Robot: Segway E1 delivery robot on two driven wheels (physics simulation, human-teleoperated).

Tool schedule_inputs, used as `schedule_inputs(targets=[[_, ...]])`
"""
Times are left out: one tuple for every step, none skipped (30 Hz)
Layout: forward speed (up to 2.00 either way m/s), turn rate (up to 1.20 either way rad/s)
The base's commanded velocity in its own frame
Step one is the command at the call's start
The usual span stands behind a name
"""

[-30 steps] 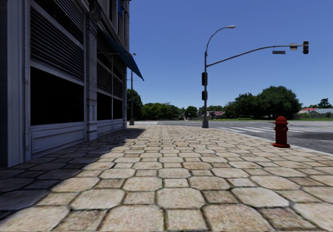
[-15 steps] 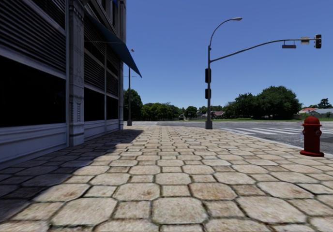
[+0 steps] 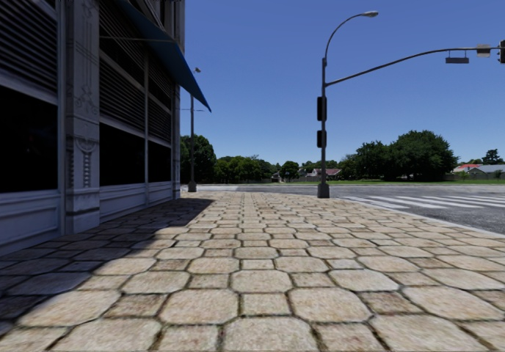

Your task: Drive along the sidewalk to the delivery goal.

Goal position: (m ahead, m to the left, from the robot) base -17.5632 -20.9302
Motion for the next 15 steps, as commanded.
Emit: schedule_inputs(targets=[[2.0, 0.0], [2.0, 0.0], [2.0, 0.0], [2.0, 0.0], [2.0, 0.0], [2.0, 0.0], [2.0, 0.0], [2.0, 0.0], [2.0, 0.0], [2.0, 0.0], [2.0, 0.0], [2.0, 0.0], [2.0, 0.0], [2.0, 0.0], [2.0, 0.0]])
